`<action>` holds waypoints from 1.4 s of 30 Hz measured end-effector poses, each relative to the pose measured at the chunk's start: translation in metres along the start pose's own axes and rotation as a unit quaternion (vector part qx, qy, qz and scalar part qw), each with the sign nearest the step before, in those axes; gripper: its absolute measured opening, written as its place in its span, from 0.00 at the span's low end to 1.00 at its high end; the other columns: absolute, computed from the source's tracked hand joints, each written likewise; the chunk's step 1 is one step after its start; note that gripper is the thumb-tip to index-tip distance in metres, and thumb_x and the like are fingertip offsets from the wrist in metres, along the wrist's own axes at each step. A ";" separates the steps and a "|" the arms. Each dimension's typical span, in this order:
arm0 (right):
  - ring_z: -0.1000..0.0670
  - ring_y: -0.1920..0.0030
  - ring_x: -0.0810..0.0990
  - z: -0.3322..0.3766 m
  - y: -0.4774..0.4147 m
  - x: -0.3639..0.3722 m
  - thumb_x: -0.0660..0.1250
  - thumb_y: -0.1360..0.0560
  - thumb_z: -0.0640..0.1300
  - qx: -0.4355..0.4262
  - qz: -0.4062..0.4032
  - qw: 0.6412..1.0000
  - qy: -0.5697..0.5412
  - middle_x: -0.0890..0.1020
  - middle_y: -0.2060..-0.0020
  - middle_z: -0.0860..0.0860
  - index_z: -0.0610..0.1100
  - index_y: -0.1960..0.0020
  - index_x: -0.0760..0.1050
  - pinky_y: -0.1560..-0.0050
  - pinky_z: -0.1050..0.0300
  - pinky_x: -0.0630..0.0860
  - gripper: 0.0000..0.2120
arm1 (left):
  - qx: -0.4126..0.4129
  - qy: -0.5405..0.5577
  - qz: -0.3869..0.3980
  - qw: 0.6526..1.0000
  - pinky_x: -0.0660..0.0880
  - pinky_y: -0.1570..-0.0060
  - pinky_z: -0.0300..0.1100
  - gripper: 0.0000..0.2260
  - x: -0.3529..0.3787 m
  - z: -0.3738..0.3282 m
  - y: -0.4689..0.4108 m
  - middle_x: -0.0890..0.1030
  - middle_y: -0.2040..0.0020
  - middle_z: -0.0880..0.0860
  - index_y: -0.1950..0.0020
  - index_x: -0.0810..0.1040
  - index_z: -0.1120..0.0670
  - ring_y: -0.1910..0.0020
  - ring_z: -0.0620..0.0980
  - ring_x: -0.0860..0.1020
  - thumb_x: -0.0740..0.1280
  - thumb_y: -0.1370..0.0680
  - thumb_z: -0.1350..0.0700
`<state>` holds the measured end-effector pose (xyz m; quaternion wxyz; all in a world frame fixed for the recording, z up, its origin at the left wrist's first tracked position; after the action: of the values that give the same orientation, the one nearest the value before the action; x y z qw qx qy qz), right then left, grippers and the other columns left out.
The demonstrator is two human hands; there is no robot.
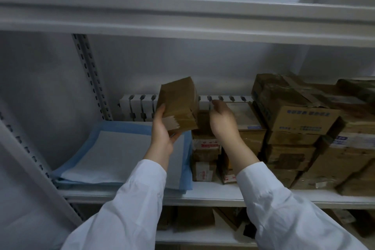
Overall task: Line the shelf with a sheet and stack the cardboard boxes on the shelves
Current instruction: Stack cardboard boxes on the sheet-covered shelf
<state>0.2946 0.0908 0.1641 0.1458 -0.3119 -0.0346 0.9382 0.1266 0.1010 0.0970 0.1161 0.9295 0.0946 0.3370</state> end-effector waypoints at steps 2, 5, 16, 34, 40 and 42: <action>0.46 0.48 0.77 -0.006 0.005 0.018 0.57 0.20 0.40 -0.012 0.028 0.996 0.086 0.76 0.42 0.43 0.42 0.33 0.67 0.48 0.53 0.75 0.16 | 0.006 0.043 -0.021 0.999 0.77 0.49 0.51 0.20 -0.013 0.001 0.000 0.76 0.45 0.56 0.35 0.69 0.49 0.46 0.57 0.76 0.64 0.24 0.45; 0.42 0.36 0.71 0.001 0.015 0.041 0.60 0.22 0.43 -0.091 0.038 0.974 0.206 0.69 0.34 0.41 0.41 0.31 0.63 0.36 0.49 0.71 0.21 | 0.001 0.076 -0.041 0.996 0.76 0.45 0.52 0.20 -0.027 0.004 0.000 0.76 0.43 0.57 0.34 0.69 0.50 0.44 0.57 0.75 0.64 0.24 0.45; 0.35 0.24 0.49 -0.020 0.023 0.072 0.57 0.21 0.56 -0.049 0.097 0.901 0.419 0.51 0.24 0.37 0.37 0.24 0.48 0.26 0.41 0.47 0.36 | 0.021 0.080 -0.083 0.993 0.74 0.45 0.52 0.16 -0.063 0.005 0.000 0.76 0.47 0.55 0.38 0.71 0.49 0.48 0.56 0.75 0.65 0.24 0.46; 0.37 0.28 0.58 0.017 0.003 0.075 0.64 0.25 0.53 -0.038 -0.050 0.923 0.379 0.57 0.26 0.41 0.45 0.28 0.58 0.30 0.44 0.61 0.30 | -0.025 0.031 -0.020 0.999 0.74 0.40 0.53 0.19 -0.097 -0.019 -0.057 0.78 0.44 0.56 0.36 0.70 0.49 0.44 0.57 0.77 0.67 0.25 0.48; 0.40 0.24 0.49 0.042 -0.006 0.089 0.63 0.26 0.59 -0.019 -0.091 0.983 0.157 0.47 0.23 0.44 0.43 0.22 0.42 0.26 0.44 0.52 0.44 | 0.001 -0.022 -0.017 1.000 0.75 0.44 0.48 0.19 -0.119 -0.046 -0.076 0.79 0.47 0.53 0.35 0.70 0.51 0.49 0.53 0.78 0.67 0.24 0.49; 0.40 0.24 0.51 0.037 -0.014 0.114 0.61 0.25 0.61 0.027 -0.057 0.997 0.035 0.50 0.23 0.44 0.43 0.22 0.41 0.26 0.42 0.54 0.44 | 0.008 -0.029 -0.011 0.999 0.75 0.43 0.48 0.19 -0.131 -0.057 -0.082 0.79 0.45 0.54 0.35 0.69 0.51 0.47 0.54 0.78 0.66 0.24 0.50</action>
<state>0.1888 0.1389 0.1307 0.2083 -0.3383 -0.0221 0.9174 -0.0173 0.1551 0.0377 0.1154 0.9387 0.1040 0.3076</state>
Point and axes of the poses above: each hand's wrist, its own y-axis away from the middle knuckle, its own x-axis out of the palm, z = x × y, the point moved 10 cm from there along -y, towards the middle knuckle
